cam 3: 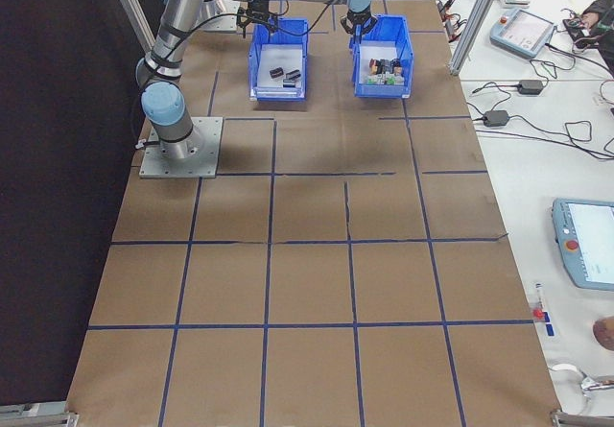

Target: Place battery box in front

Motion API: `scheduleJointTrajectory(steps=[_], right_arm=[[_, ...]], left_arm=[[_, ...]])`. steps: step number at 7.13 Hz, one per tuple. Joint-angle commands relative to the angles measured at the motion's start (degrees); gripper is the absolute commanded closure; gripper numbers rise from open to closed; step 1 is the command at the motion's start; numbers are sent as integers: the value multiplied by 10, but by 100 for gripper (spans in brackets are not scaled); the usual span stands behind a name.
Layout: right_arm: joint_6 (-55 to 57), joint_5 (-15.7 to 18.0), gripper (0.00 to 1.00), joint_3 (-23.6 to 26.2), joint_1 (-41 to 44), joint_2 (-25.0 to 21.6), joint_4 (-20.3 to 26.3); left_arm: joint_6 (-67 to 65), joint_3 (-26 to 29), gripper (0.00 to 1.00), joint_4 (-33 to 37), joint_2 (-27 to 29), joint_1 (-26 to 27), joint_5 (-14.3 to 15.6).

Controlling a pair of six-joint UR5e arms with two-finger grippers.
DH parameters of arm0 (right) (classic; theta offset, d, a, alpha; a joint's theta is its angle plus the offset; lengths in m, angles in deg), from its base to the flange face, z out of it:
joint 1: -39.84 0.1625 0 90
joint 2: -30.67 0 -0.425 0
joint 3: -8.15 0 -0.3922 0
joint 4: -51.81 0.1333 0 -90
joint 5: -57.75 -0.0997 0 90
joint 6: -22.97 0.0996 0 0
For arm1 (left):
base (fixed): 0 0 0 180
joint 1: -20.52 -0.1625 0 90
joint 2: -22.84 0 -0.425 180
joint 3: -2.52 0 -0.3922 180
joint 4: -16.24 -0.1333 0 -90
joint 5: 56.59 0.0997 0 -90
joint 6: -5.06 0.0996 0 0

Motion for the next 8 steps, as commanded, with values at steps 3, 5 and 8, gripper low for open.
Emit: scheduleJointTrajectory(steps=[3, 5, 8], right_arm=[[-81, 32, 100, 53, -118, -89, 10], [-174, 33, 100, 119, -198, -155, 4], [-342, 46, 100, 215, -342, -268, -1]], left_arm=[[-2, -2, 61, -22, 23, 6, 2], [-2, -2, 100, -32, 19, 6, 0], [55, 13, 100, -35, -15, -24, 76]])
